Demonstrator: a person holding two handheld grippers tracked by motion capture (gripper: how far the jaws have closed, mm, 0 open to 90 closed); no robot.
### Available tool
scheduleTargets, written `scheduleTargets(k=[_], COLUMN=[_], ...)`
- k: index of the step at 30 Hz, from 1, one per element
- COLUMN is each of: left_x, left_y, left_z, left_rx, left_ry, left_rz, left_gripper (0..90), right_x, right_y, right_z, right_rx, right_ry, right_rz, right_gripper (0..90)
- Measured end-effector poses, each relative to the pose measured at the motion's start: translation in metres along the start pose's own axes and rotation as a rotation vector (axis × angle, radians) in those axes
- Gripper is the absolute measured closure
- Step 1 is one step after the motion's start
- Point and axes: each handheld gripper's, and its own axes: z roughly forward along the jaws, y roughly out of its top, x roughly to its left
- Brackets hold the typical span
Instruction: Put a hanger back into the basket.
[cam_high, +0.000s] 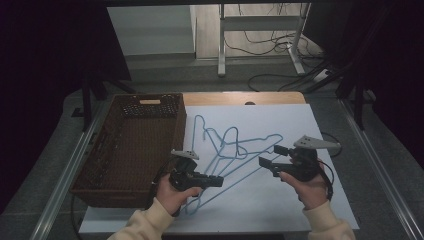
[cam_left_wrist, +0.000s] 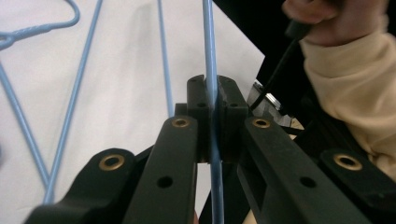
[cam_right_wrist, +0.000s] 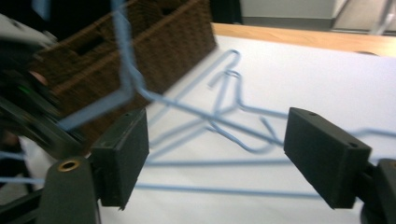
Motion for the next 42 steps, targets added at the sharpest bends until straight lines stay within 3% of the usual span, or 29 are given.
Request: scheduleTargets(k=[3, 5, 9, 11, 15, 17, 27, 42], left_x=[-0.003, -0.007, -0.010, -0.011, -0.013, -0.013, -0.017, -0.020], left_y=[0.002, 0.005, 0.008, 0.010, 0.014, 0.016, 0.017, 0.028], left_z=[-0.001, -0.003, -0.010, -0.017, -0.029, -0.034, -0.034, -0.061], left_rx=[-0.008, -0.012, -0.033, -0.054, -0.085, -0.096, -0.091, -0.141], left_ry=[-0.019, -0.023, -0.027, -0.025, -0.042, -0.052, -0.059, -0.063], left_rz=[0.004, 0.017, 0.019, 0.027, 0.031, 0.030, 0.035, 0.042], left_gripper=[86.2, 86.2, 86.2, 86.2, 86.2, 86.1, 86.1, 86.2], right_x=[-0.010, -0.023, -0.034, -0.037, -0.041, -0.047, -0.053, -0.058], right_y=[-0.009, -0.016, -0.020, -0.023, -0.028, -0.034, -0.040, -0.042], right_z=[-0.005, -0.013, -0.024, -0.029, -0.030, -0.022, -0.014, -0.015], right_rx=[-0.001, -0.001, -0.043, -0.051, -0.036, 0.005, 0.059, 0.078], right_ry=[-0.015, -0.038, -0.026, -0.047, -0.059, -0.072, -0.110, -0.131], right_rz=[0.007, -0.020, -0.007, -0.020, -0.015, 0.003, -0.003, 0.002], right_gripper=[19.6, 18.2, 17.8, 16.8, 16.3, 15.4, 15.1, 15.2])
